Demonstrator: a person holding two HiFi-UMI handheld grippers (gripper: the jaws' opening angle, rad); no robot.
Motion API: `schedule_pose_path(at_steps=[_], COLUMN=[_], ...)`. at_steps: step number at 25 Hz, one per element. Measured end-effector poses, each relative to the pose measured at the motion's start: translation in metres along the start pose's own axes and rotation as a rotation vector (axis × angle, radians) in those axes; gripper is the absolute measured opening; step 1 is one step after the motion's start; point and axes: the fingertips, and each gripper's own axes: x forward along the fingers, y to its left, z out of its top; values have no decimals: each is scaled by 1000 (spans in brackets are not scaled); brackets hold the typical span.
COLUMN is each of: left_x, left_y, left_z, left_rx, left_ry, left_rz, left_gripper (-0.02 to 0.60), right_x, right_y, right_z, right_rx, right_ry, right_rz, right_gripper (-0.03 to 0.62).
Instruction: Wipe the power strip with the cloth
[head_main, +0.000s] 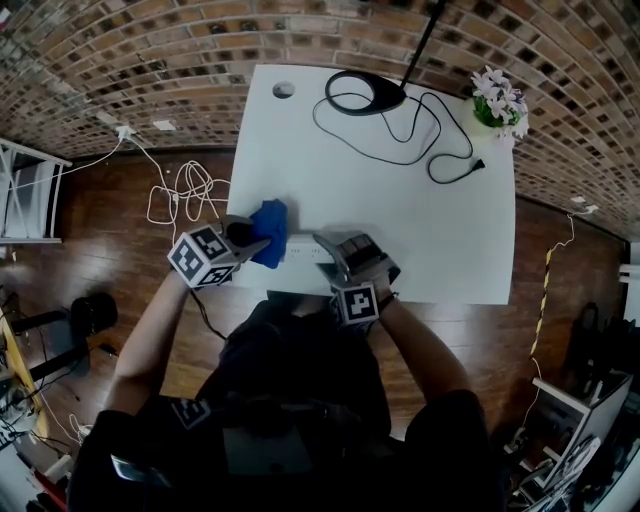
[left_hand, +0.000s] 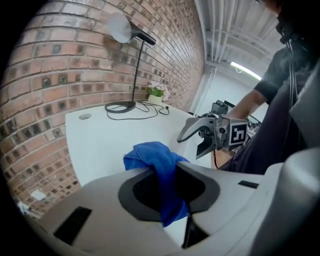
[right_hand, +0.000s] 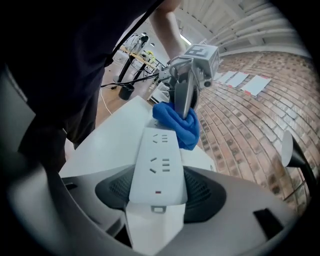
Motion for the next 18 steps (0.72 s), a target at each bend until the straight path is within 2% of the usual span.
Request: schedule_pose_path(at_steps=[6,11,13,15,18], left_x=[18,24,34,44,47], left_y=[-15,-29,-38,-37,-37], left_z=[1,0,-12,-20,-18], left_rx=[108,110,154,217,203], left_ry=[106,209,312,361,338], left_rz=[-120,-242,-287,-264,-266], left_gripper=[107,132,301,250,245], right_x=[-2,-5,-5,-4,-6], right_y=[5,5,6,7,7], right_z=[-7,-4,-4,-5,-7], right_rx=[-36,-59,-61,-55,-54], right_ry=[11,14,21,28,22], right_rz=[-8,-37,-39,-34,-32], right_gripper=[264,261,261,259,261])
